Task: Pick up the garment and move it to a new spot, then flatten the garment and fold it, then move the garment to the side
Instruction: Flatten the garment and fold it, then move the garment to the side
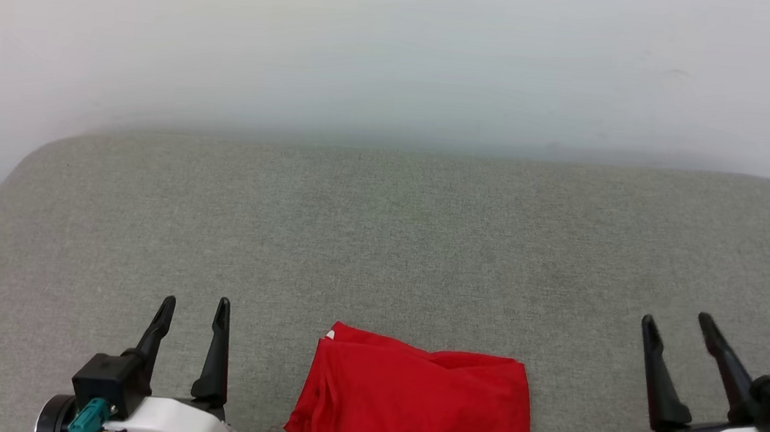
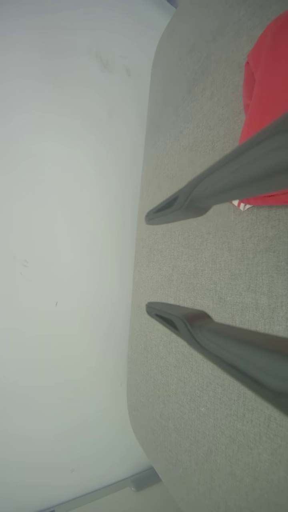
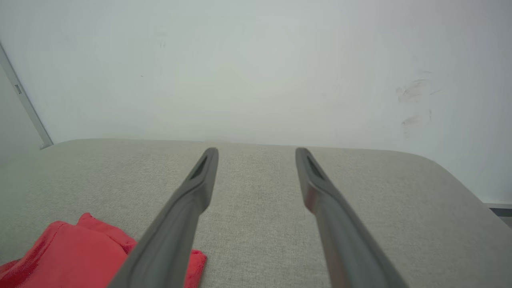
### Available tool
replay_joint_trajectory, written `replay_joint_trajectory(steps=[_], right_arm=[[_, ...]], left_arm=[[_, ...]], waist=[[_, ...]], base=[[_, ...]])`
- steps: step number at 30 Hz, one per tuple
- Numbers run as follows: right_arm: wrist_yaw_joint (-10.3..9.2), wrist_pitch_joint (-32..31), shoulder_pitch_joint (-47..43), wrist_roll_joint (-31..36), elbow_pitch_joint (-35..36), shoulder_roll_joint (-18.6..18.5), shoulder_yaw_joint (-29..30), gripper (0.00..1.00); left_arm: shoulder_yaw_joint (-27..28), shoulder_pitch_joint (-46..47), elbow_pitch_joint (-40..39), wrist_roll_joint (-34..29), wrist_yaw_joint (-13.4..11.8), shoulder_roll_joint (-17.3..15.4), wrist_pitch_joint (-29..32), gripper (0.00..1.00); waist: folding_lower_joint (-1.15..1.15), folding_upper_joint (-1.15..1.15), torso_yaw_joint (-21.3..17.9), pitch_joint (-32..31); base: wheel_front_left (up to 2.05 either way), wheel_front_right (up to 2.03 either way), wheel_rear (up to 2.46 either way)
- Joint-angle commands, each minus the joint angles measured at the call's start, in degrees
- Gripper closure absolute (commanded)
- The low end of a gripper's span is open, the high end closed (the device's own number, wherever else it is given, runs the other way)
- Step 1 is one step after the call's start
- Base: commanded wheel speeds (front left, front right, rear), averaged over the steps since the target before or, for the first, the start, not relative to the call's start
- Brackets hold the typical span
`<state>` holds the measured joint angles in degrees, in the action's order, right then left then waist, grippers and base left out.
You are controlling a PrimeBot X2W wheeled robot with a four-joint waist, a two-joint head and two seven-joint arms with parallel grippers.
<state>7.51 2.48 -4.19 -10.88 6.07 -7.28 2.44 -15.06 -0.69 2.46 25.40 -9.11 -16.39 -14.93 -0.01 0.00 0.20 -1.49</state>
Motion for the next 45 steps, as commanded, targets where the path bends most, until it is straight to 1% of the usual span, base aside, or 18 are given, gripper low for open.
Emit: replay_joint_trajectory(steps=[1, 9, 15, 20, 23, 27, 28, 30, 31, 32, 33, 36, 39, 42, 45], right_arm=[[-0.05, -0.6, -2.01, 0.74, 1.26, 0.85, -0.13, 0.0], [-0.05, -2.26, -5.15, 1.33, 4.26, 2.29, -0.59, 0.0], [-0.05, -3.56, -5.52, 0.43, 5.27, 2.9, -0.28, 0.0], [-0.05, -5.19, -5.76, -1.82, 5.64, 3.37, 1.11, 0.0], [-0.05, -6.93, -5.75, -4.79, 5.08, 3.43, 2.9, 0.0], [-0.05, -11.86, -4.99, -13.95, 3.09, 2.95, 6.93, 0.0], [-0.05, -13.56, -4.75, -16.82, 2.43, 3.08, 8.0, 0.0], [-0.05, -17.59, -4.9, -20.03, 0.99, 1.67, 9.66, 0.0], [-0.04, -19.93, -4.84, -22.59, 0.14, 1.74, 9.87, 0.0], [-0.04, -22.11, -4.76, -23.73, -0.51, 1.04, 10.12, 0.0], [-0.05, -24.55, -4.93, -24.96, -1.28, 0.21, 10.17, 0.0], [-0.04, -31.64, -4.9, -29.26, -3.32, -0.32, 9.33, 0.0], [-0.04, -37.05, -3.93, -32.54, -4.91, 0.09, 7.89, 0.0], [-0.04, -39.88, -2.66, -34.9, -6.91, 0.76, 5.93, 0.0], [-0.04, -40.72, -0.92, -36.29, -9.42, 1.27, 4.16, 0.0]], left_arm=[[0.2, -1.27, 0.34, -0.37, -0.38, -0.22, -0.33, 0.0], [1.19, -3.47, 0.49, -0.01, -1.06, -0.24, -0.33, 0.0], [1.38, -3.5, 1.01, 0.37, -0.73, -0.28, -0.33, 0.0], [1.44, -2.77, 1.3, 0.31, -0.41, -0.14, -0.33, 0.0], [1.43, -2.36, 1.39, 0.23, -0.32, 0.1, -0.33, 0.0], [1.58, -1.71, 1.19, 0.1, -0.04, 0.38, -0.33, 0.0], [1.61, -1.36, 1.18, 0.11, -0.04, 0.46, -0.33, 0.0], [1.66, -0.75, 1.41, 0.18, 0.05, 0.68, -0.33, 0.0], [1.59, -0.43, 1.53, 0.13, 0.16, 0.83, -0.33, 0.0], [1.55, -0.06, 1.61, 0.04, 0.23, 0.94, -0.33, 0.0], [1.52, 0.3, 1.68, -0.03, 0.4, 1.03, -0.33, 0.0], [1.37, 1.88, 1.41, -0.36, 0.71, 1.66, -0.33, 0.0], [1.37, 2.97, 1.29, -0.61, 1.07, 2.16, -0.33, 0.0], [1.27, 4.15, 0.86, -1.15, 1.55, 2.72, -0.33, 0.0], [1.32, 5.44, 0.42, -1.7, 2.06, 3.31, -0.33, 0.0]], waist=[[0.01, 0.0, -0.18, -0.59], [0.01, 0.0, -0.25, -1.64], [0.01, 0.0, -0.19, -1.75], [0.01, 0.0, -0.09, -1.57], [0.01, 0.0, 0.12, -1.27], [0.01, 0.0, 0.35, -0.63], [0.01, 0.0, 0.48, -0.35], [0.01, 0.0, 0.9, 0.24], [0.01, 0.0, 1.12, 0.53], [0.01, 0.0, 1.35, 0.82], [0.01, 0.0, 1.65, 1.14], [0.01, 0.0, 2.66, 2.53], [0.01, 0.0, 3.81, 4.33], [0.01, 0.0, 4.96, 5.94], [0.01, 0.0, 6.25, 7.77]], base=[[0.0, 0.0, 0.0], [0.0, 0.0, 0.0], [0.0, 0.0, 0.0], [0.0, 0.0, 0.0], [0.0, 0.0, 0.0], [0.0, 0.0, 0.0], [0.0, 0.0, 0.0], [0.0, 0.0, 0.0], [0.0, 0.0, 0.0], [0.0, 0.0, 0.0], [0.0, 0.0, 0.0], [0.0, 0.0, 0.0], [0.0, 0.0, 0.0], [0.0, 0.0, 0.0], [0.0, 0.0, 0.0]])
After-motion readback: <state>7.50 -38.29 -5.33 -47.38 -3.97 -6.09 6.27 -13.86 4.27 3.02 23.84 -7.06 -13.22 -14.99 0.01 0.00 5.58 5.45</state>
